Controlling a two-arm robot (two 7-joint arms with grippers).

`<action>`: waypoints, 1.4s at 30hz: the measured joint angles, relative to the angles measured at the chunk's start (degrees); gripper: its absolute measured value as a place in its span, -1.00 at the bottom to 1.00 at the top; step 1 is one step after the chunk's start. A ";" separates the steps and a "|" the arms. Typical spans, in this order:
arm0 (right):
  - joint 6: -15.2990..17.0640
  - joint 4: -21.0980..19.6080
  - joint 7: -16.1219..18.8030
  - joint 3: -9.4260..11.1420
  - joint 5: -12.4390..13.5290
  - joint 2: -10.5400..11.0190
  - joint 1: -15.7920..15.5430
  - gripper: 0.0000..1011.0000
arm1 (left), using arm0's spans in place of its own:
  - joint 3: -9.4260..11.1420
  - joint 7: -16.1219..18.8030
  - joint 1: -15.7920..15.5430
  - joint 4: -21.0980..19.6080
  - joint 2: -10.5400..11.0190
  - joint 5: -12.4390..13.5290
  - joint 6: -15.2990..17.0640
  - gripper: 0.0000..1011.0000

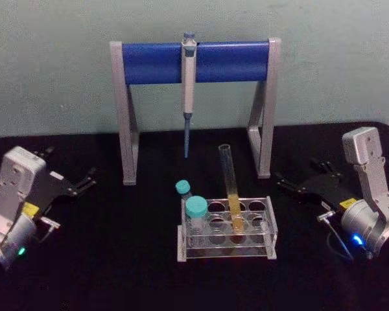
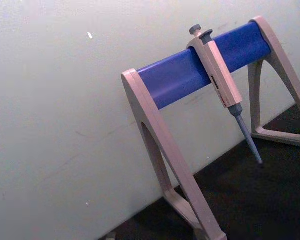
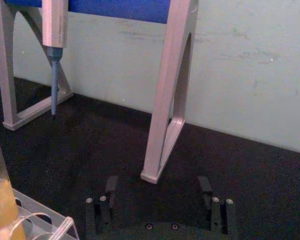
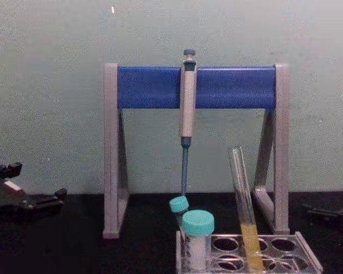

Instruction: Pick up the test tube from the test tube rack, shake it, then place it back into the test tube rack.

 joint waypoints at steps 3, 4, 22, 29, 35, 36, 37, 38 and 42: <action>-0.01 0.00 0.00 -0.01 0.01 0.00 0.00 0.98 | 0.00 0.00 0.00 0.00 0.00 0.00 0.00 0.98; 0.00 0.00 0.00 -0.01 0.01 0.00 0.00 0.98 | 0.00 0.00 0.00 0.00 0.00 0.00 0.00 0.98; 0.00 0.00 0.00 -0.01 0.06 0.00 0.00 0.98 | 0.00 0.00 0.00 0.00 0.00 0.00 0.00 0.98; 0.00 0.00 0.00 0.00 0.07 0.00 0.00 0.98 | 0.00 0.00 0.00 0.00 0.00 0.00 0.00 0.98; 0.00 0.00 0.00 0.00 0.06 0.00 0.00 0.98 | 0.00 0.00 0.00 0.00 0.00 0.00 0.00 0.98; 0.00 0.00 0.00 -0.01 0.06 0.00 0.00 0.98 | 0.00 0.00 0.00 0.00 0.00 0.00 0.00 0.98; 0.00 0.00 0.00 -0.01 0.06 0.00 0.00 0.98 | 0.00 0.00 0.00 0.00 0.00 0.00 0.00 0.98; 0.00 0.00 0.00 0.00 0.07 0.00 0.00 0.98 | 0.00 0.00 0.00 0.00 0.00 0.00 0.00 0.98; 0.00 0.00 0.00 0.00 0.07 0.00 0.00 0.98 | 0.00 0.00 0.00 0.00 0.00 0.00 0.00 0.98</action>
